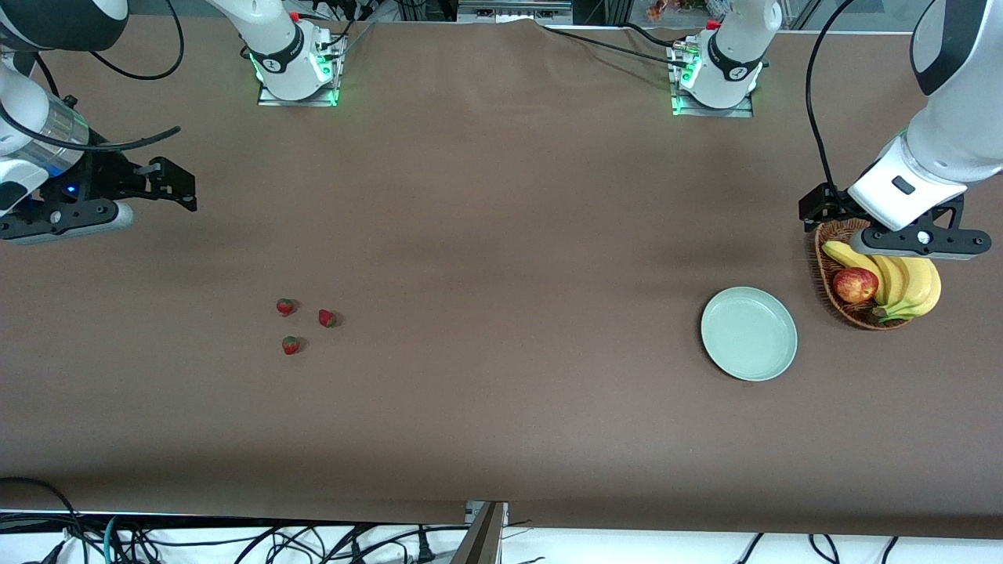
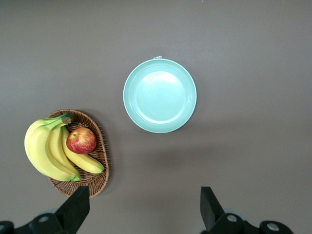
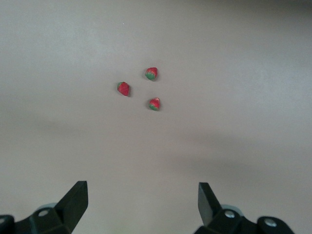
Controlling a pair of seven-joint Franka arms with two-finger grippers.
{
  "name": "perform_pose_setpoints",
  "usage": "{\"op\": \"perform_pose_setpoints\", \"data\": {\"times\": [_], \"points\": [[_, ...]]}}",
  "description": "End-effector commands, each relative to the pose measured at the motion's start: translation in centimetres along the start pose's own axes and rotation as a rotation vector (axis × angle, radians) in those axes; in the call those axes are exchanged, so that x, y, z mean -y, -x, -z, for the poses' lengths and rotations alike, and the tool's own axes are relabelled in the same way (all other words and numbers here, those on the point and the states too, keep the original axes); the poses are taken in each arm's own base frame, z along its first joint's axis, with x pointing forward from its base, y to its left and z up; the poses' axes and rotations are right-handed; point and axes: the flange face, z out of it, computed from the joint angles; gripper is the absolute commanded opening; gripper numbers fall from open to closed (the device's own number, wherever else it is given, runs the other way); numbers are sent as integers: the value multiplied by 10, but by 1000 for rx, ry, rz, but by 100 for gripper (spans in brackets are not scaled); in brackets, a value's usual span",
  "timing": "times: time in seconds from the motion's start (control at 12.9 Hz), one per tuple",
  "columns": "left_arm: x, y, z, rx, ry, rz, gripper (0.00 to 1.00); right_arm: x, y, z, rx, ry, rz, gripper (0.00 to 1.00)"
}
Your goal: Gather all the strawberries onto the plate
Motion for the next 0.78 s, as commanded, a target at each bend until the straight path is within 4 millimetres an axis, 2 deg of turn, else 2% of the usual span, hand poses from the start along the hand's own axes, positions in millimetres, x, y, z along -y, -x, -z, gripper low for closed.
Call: {"op": "perform_pose_setpoints", "data": {"times": [0.0, 0.08, 0.16, 0.23, 0.31, 0.47, 0.62, 0.7], "points": [[-1, 11, 11, -14, 11, 11, 100, 5, -16, -21, 26, 8, 7, 100], [0, 10, 9, -8, 11, 15, 100, 8, -27, -39, 42, 5, 12, 100], [0, 7, 8, -3, 14, 15, 100, 8, -31, -41, 31, -10, 17, 100], [0, 3, 7, -5, 16, 15, 100, 11, -38, -53, 32, -29, 14, 100], [0, 1, 10, -11, 17, 15, 100, 13, -50, -84, 74, -36, 14, 100], [-2, 0, 10, -8, 17, 11, 100, 23, -65, -121, 92, -39, 28, 100], [-1, 1, 10, -6, 17, 11, 100, 39, -83, -193, 137, -56, 29, 100], [0, 1, 9, -5, 17, 11, 100, 49, -86, -223, 128, -79, 6, 100]]}}
